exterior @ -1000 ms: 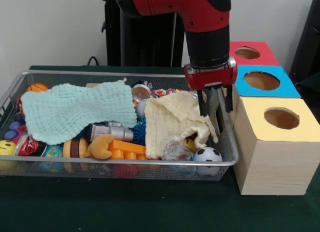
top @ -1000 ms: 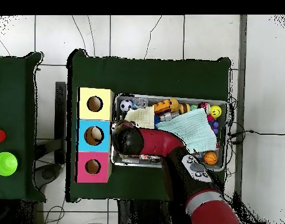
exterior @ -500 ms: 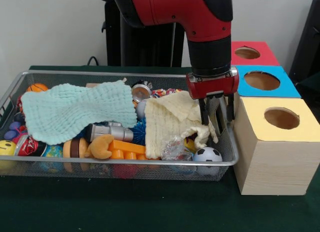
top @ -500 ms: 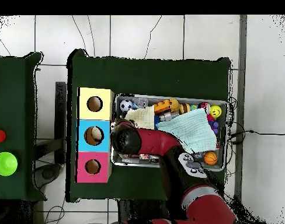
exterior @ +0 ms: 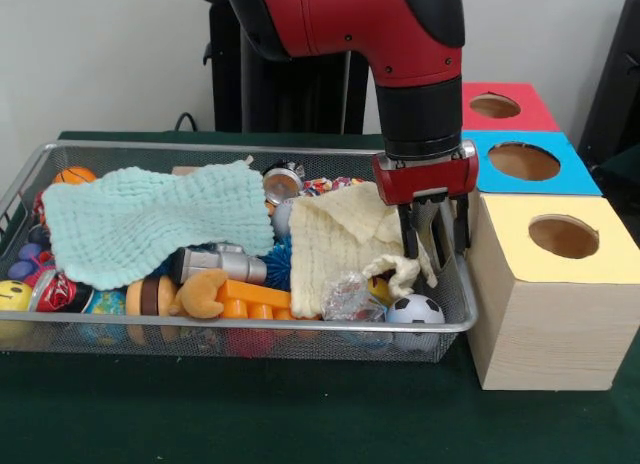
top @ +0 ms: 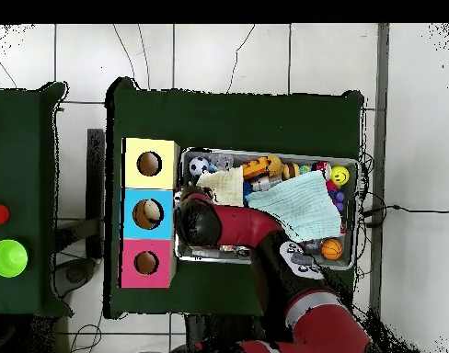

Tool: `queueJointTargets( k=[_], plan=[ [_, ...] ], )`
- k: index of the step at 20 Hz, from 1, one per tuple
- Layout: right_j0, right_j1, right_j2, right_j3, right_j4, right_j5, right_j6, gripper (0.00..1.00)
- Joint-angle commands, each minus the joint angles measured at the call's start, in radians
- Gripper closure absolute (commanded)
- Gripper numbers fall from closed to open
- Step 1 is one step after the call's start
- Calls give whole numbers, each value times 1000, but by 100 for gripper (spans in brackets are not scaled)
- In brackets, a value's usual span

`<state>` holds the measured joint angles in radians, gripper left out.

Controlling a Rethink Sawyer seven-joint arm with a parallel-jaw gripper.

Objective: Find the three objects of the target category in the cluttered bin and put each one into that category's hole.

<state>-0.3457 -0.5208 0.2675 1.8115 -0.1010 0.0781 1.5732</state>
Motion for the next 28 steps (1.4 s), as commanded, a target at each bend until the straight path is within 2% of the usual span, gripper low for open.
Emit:
queueJointTargets(
  k=[1,7,10,14,20,28],
  plan=[
    [-29,68,4,-39,-50,-44,110,0],
    [-99,30,41,-106,-99,106,-26,0],
    [-119,6,48,-108,-117,143,-44,0],
    [-154,12,66,-131,-154,170,-73,0],
    [-210,-1,115,-182,-198,281,-136,0],
    [-218,13,136,-185,-227,271,-74,0]
  ],
)
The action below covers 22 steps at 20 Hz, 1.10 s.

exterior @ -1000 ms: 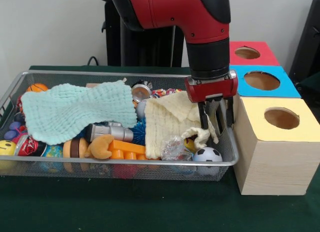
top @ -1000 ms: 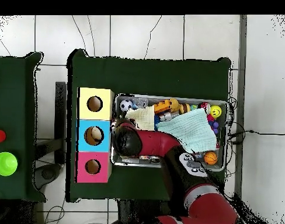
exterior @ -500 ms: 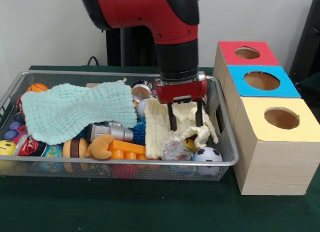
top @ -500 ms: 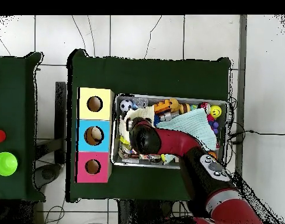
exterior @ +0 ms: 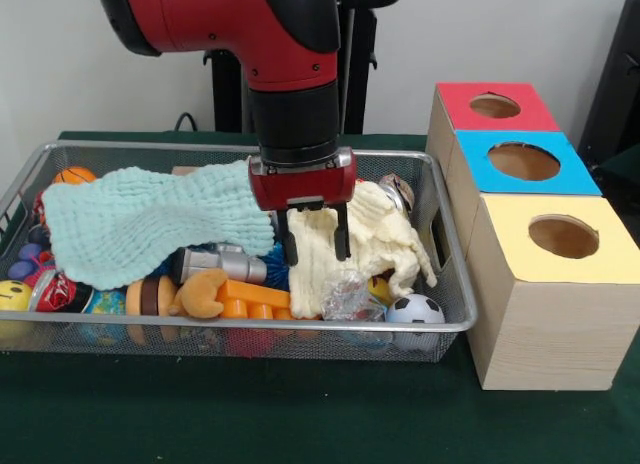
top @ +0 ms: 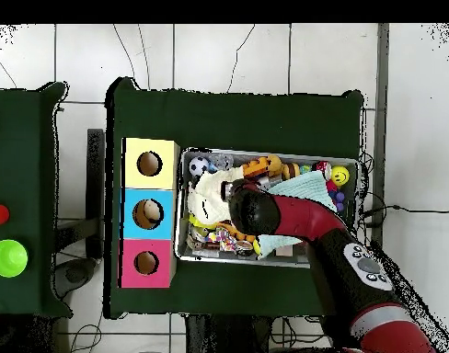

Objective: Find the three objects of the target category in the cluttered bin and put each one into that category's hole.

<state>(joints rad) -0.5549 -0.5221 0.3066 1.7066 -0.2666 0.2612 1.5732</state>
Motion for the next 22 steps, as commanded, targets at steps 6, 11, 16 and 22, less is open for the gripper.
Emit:
queueJointTargets(
  k=[6,11,16,22],
  plan=[
    [-11,26,84,-25,-85,21,-19,0],
    [-13,-5,66,102,-97,-53,57,0],
    [-15,-23,55,197,-101,-107,111,0],
    [-20,-27,43,239,-115,-146,115,0]
  ],
)
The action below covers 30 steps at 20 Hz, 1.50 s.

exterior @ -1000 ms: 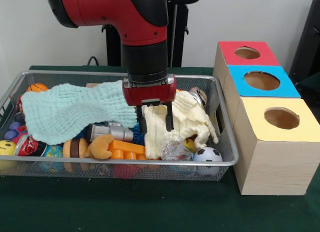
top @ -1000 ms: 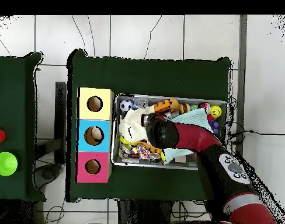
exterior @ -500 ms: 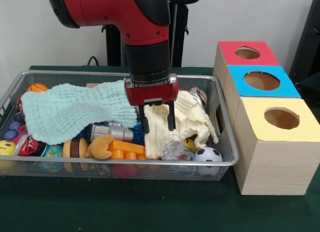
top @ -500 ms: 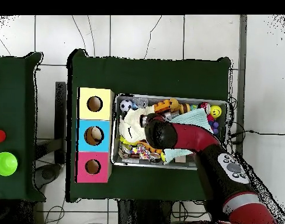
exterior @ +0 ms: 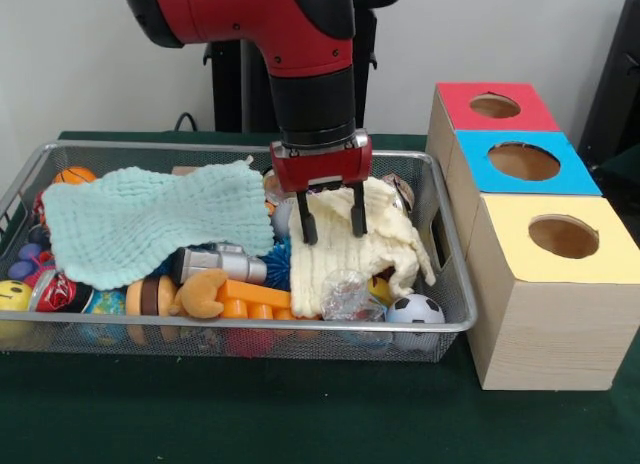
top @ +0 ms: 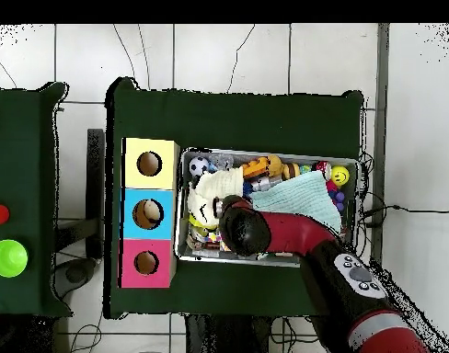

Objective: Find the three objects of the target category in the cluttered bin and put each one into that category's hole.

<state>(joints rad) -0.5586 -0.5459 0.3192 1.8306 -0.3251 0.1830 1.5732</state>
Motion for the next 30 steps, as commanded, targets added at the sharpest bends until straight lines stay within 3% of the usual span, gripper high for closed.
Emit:
queueJointTargets(
  k=[1,8,15,26,30],
  plan=[
    [-19,-12,31,127,-55,-67,115,0],
    [-9,-31,18,141,-44,-74,119,0],
    [25,-35,27,35,-4,17,87,0],
    [43,0,26,-55,6,52,62,0],
    [71,-14,14,-100,21,110,53,0]
  ],
)
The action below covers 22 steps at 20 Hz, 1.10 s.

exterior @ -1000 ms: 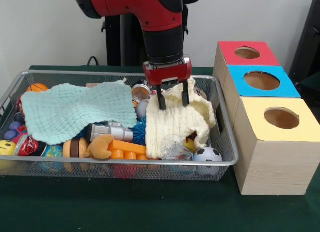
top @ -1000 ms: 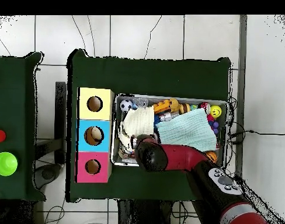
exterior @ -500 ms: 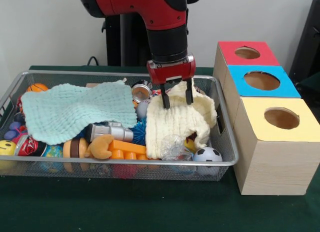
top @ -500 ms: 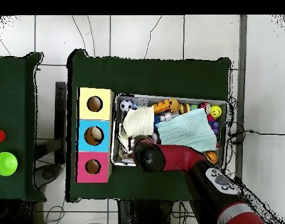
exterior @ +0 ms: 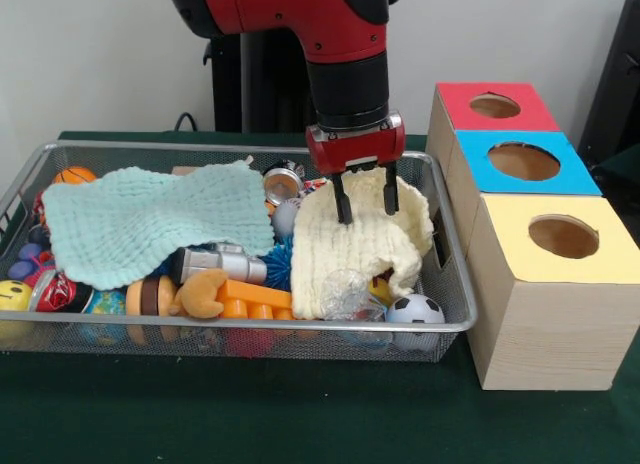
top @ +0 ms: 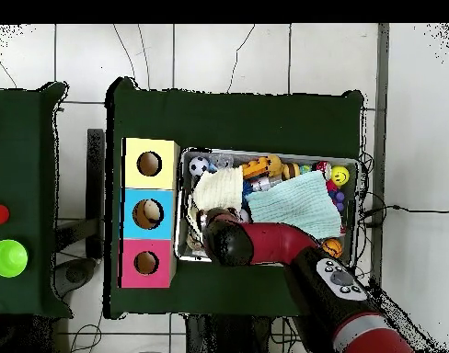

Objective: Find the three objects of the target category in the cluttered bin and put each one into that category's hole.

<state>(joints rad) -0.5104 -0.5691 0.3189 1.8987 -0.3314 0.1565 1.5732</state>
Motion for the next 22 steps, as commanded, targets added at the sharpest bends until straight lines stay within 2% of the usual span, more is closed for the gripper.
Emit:
queueJointTargets(
  k=[1,6,11,22],
  plan=[
    [29,7,14,-185,30,158,47,0],
    [38,26,35,-266,31,231,13,0],
    [59,80,50,-375,27,274,2,0],
    [87,194,45,-522,40,295,26,0]
  ],
)
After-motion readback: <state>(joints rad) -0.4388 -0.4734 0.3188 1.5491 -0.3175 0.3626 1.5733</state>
